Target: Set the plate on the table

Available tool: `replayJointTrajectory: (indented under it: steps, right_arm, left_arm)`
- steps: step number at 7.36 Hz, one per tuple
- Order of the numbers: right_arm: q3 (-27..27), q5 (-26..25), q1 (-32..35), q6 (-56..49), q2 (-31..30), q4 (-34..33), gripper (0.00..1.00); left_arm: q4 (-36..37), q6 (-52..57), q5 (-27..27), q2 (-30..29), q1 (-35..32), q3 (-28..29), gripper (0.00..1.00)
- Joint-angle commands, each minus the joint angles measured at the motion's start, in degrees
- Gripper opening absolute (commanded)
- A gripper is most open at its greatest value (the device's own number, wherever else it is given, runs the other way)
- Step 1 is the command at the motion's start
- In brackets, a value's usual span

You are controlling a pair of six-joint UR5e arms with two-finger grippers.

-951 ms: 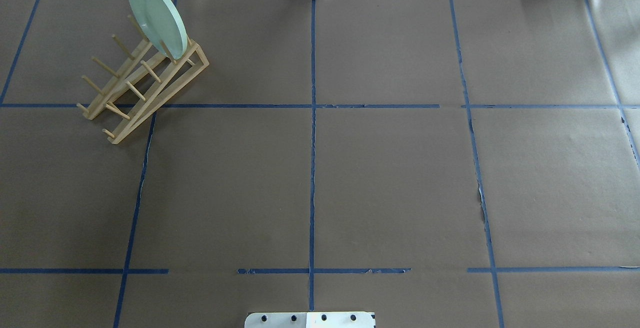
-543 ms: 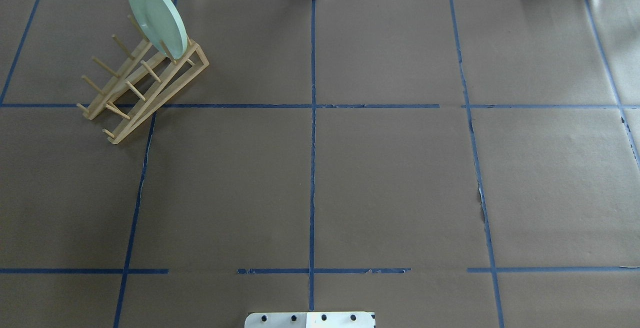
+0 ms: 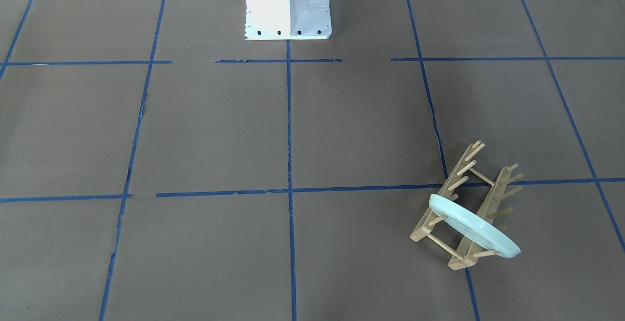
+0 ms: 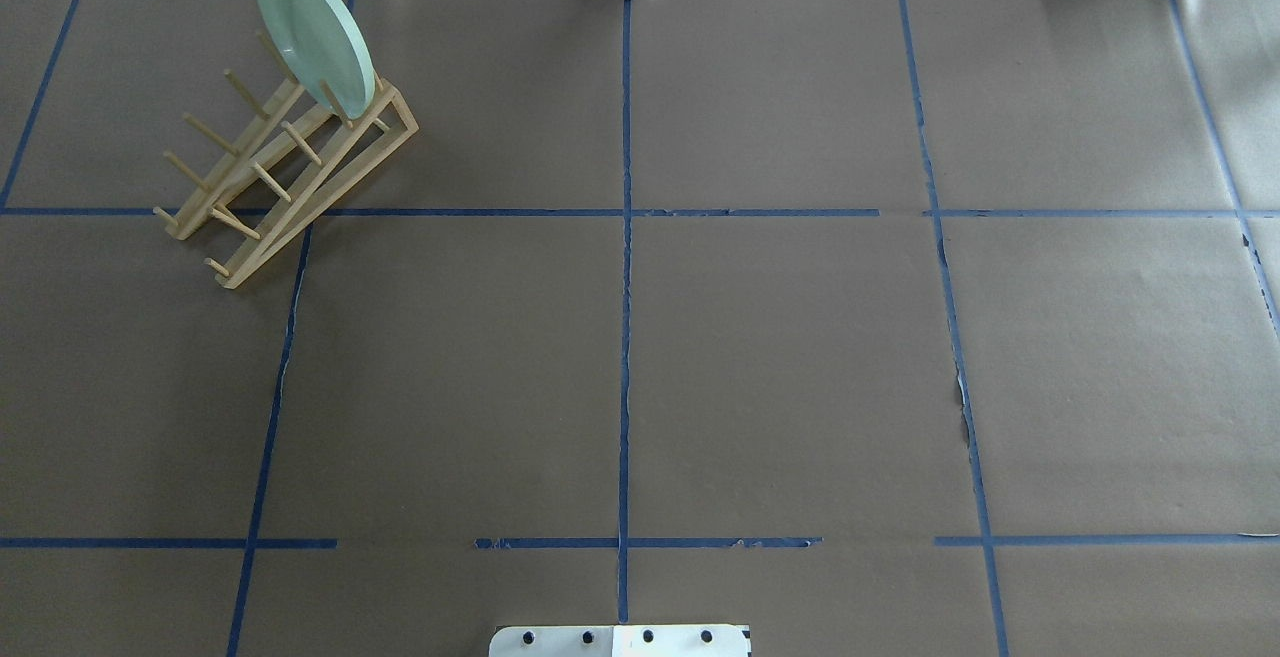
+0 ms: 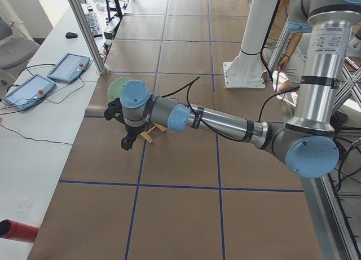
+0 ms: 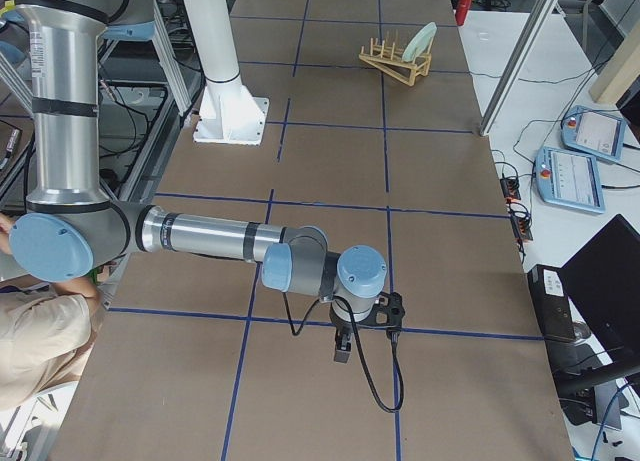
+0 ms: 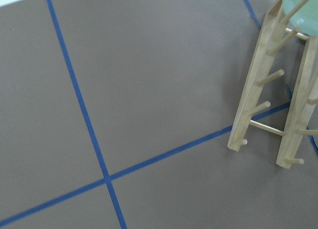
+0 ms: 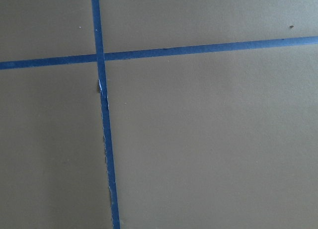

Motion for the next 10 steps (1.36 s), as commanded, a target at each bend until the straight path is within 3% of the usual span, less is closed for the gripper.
replayJointTrajectory:
  steps: [1,3,5,7,9,10]
  right_arm:
    - [0.0,0.0,0.0,0.0,0.0,0.0,1.00]
    - [0.0,0.0,0.0,0.0,0.0,0.0,1.00]
    - [0.0,0.0,0.0,0.0,0.0,0.0,1.00]
    - [0.0,0.0,0.0,0.0,0.0,0.0,1.00]
    - [0.1,0.0,0.0,0.0,0.0,0.0,1.00]
    - [0.0,0.0,0.0,0.0,0.0,0.0,1.00]
  left_arm:
    - [-14.7,-20.0,0.1,-1.3,0.0,0.5,1.00]
    - [-27.6,-42.4,1.9,-2.4,4.9,0.3,1.00]
    - [-39.0,-66.4,11.8,-3.1,13.8,-0.1,1.00]
    - [-39.7,-88.4,18.8,-8.7,20.9,0.8,1.00]
    - [-42.2,-105.4,22.4,-12.1,27.6,2.3,1.00]
    - [-50.2,-111.8,24.6,-12.8,29.4,7.1,0.98]
